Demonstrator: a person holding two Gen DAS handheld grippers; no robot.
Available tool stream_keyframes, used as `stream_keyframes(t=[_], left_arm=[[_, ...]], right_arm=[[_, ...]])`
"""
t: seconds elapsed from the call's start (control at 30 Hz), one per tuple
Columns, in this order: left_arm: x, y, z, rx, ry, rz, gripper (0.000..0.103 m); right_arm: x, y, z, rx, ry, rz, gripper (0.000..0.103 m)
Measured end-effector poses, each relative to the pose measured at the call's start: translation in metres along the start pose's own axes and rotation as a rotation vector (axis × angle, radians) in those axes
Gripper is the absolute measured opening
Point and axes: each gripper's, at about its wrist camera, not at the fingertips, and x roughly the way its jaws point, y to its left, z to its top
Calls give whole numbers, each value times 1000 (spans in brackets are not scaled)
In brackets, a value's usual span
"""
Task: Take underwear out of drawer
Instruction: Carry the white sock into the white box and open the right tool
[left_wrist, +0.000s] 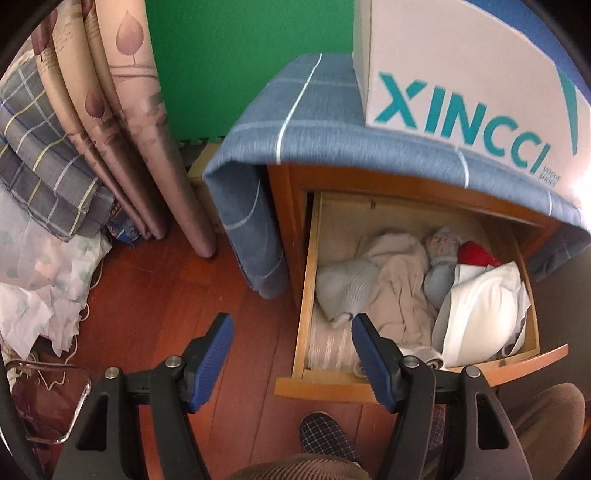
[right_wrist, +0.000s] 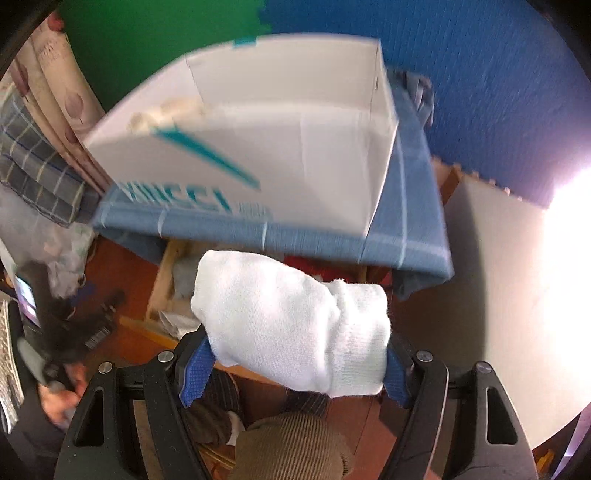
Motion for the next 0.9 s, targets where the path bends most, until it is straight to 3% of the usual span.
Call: stream_keyframes(t=[0.37, 0.73, 0.9], left_arm=[[6, 7, -6, -39, 13, -19, 68], [9, 8, -8, -47, 12, 23, 68], [11, 22, -11, -101, 21, 38, 68]], right_arm=[[-55, -8, 75, -18, -129, -22, 73], [-6, 4, 138, -56, -81, -101, 73], [22, 5, 150, -64, -26, -109, 73]])
